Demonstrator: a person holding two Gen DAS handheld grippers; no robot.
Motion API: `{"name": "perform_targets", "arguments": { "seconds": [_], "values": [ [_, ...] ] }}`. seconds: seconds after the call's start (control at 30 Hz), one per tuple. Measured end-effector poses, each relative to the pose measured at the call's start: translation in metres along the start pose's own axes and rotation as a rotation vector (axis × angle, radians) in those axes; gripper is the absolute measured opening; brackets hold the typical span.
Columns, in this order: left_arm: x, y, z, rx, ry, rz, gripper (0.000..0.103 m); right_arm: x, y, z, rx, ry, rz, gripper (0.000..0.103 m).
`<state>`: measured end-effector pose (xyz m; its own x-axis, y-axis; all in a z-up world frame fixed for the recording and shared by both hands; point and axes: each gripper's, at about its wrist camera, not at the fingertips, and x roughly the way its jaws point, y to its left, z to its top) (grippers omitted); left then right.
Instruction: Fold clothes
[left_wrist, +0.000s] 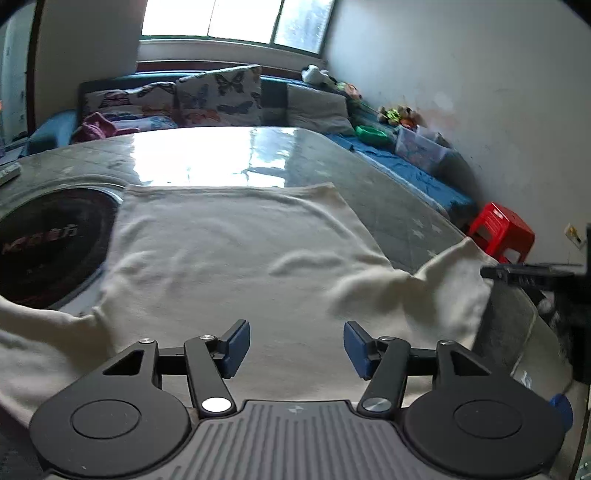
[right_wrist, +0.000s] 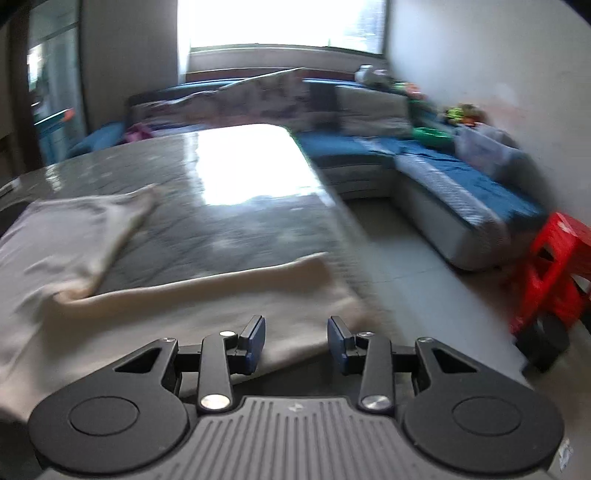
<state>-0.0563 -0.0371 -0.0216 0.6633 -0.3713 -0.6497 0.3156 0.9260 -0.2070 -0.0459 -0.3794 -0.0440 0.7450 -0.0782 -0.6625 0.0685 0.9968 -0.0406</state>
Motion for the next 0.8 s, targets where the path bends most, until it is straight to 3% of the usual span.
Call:
{"name": "perform_targets", "arguments": {
  "seconds": [0.3, 0.37, 0.4, 0.43, 0.8],
  "values": [
    [0.005, -0.016, 0.001, 0.042, 0.009, -0.012, 0.069, 0.009, -0.021, -0.006, 0.137, -0.015, -0.048, 0.036],
    [0.006, -0.018, 0.001, 0.048, 0.012, -0.010, 0.069, 0.008, -0.021, -0.007, 0.144, -0.021, -0.040, 0.028],
    [0.007, -0.019, 0.001, 0.050, 0.014, -0.008, 0.070, 0.007, -0.021, -0.007, 0.144, -0.023, -0.030, 0.016],
    [0.007, -0.020, 0.001, 0.052, 0.016, -0.006, 0.070, 0.006, -0.021, -0.008, 0.149, -0.024, -0.019, 0.011],
    [0.017, -0.038, -0.002, 0.130, 0.041, -0.029, 0.072, -0.051, -0.039, 0.009, 0.230, -0.164, 0.117, 0.007]
  ]
}}
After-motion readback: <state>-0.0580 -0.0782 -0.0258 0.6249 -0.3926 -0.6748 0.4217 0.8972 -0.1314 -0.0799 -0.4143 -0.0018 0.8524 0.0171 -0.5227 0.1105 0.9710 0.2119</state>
